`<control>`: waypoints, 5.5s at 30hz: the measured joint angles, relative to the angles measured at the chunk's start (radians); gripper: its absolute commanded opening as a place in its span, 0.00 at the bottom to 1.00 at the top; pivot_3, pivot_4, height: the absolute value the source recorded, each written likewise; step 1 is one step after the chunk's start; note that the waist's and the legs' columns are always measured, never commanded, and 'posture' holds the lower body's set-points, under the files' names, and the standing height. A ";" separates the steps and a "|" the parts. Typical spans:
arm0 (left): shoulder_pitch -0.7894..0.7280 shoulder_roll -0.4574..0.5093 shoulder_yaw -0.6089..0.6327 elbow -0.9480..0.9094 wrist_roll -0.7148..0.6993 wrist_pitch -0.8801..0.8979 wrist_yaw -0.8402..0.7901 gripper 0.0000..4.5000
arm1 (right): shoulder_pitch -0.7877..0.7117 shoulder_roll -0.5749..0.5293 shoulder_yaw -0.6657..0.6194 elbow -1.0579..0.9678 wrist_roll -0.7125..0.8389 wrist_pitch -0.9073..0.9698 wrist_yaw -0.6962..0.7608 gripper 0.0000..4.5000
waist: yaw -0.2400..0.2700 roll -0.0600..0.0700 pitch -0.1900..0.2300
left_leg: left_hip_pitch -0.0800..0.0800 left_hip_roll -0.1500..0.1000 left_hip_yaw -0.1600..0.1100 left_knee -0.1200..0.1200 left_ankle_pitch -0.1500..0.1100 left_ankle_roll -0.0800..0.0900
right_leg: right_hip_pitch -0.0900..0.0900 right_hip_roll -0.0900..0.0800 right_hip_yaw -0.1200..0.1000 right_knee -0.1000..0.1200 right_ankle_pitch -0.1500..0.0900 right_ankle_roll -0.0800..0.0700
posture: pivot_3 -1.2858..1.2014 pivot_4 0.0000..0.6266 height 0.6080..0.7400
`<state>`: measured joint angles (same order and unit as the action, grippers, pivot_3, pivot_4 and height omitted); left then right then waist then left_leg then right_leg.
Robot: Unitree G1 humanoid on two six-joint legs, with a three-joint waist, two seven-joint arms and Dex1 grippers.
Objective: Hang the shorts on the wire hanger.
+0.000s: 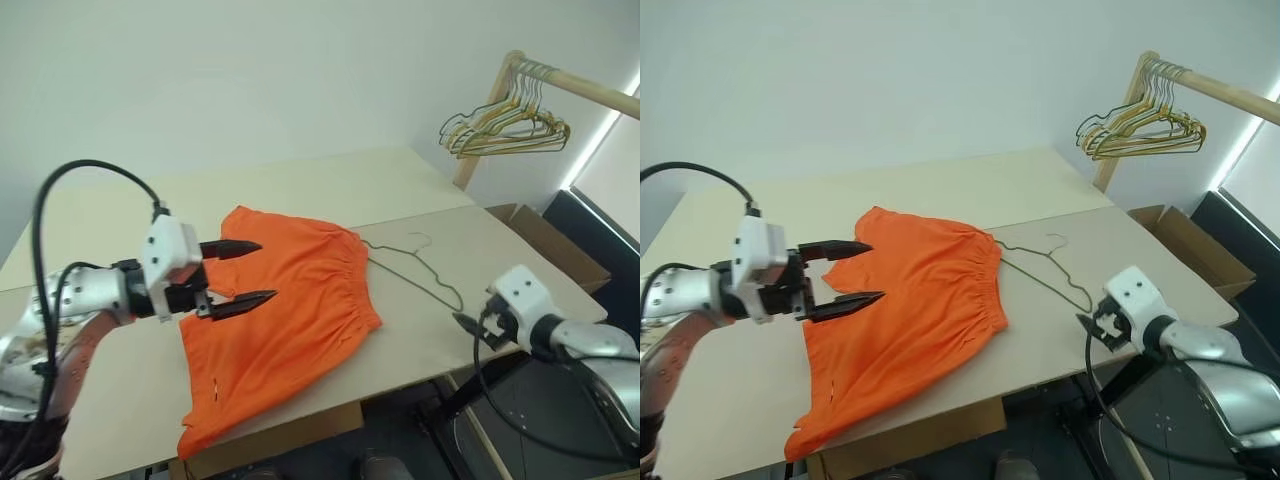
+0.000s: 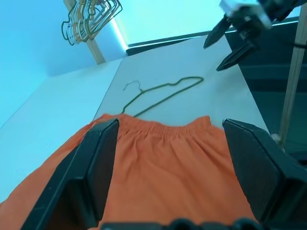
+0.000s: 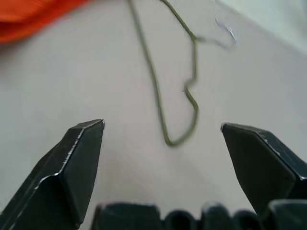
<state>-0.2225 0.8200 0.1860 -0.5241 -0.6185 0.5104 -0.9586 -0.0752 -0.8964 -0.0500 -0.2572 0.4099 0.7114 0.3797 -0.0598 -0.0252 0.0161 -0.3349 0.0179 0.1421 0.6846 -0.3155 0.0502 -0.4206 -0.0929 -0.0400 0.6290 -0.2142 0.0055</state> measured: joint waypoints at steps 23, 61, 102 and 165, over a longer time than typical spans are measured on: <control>0.052 -0.045 -0.081 -0.026 0.032 -0.028 0.030 0.84 | -0.456 0.282 0.060 0.474 -0.200 0.464 -0.138 0.57 | -0.027 0.004 -0.002 | -0.001 -0.001 -0.003 0.001 0.000 0.000 | -0.002 0.000 -0.002 -0.002 0.000 0.002 | 0.49 0.00 1.00; -0.082 -0.082 -0.116 0.062 0.075 -0.025 0.083 0.84 | -0.515 0.477 -0.374 0.001 -0.189 0.443 -0.160 0.01 | -0.037 0.013 -0.001 | -0.001 -0.002 -0.003 0.001 0.000 0.000 | -0.004 0.001 -0.003 -0.003 -0.001 0.002 | 0.47 0.00 1.00; -0.517 -0.133 -0.279 0.886 0.303 -0.329 -0.435 0.54 | -0.383 0.063 -0.130 -0.171 -0.072 -0.307 0.332 0.00 | -0.063 0.009 0.002 | -0.005 -0.001 -0.001 0.013 -0.007 0.011 | -0.003 -0.002 -0.002 -0.003 0.001 0.007 | 0.45 0.00 1.00; -0.299 0.020 -0.301 0.606 0.426 -0.363 -0.406 0.12 | -0.828 -0.003 0.536 -0.063 -0.174 0.186 0.816 0.00 | -0.008 0.009 0.002 | -0.025 -0.002 -0.002 0.027 -0.010 0.012 | -0.019 -0.003 -0.006 0.002 0.003 0.010 | 0.49 0.00 1.00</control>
<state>-0.5216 0.8398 -0.1153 0.0821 -0.1924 0.1471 -1.3648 -0.9033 -0.8996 0.4855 -0.3197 0.2358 0.8976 1.1961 -0.0677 -0.0158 0.0186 -0.3594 0.0163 0.1405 0.7112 -0.3251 0.0627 -0.4392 -0.0964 -0.0465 0.6313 -0.2111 0.0151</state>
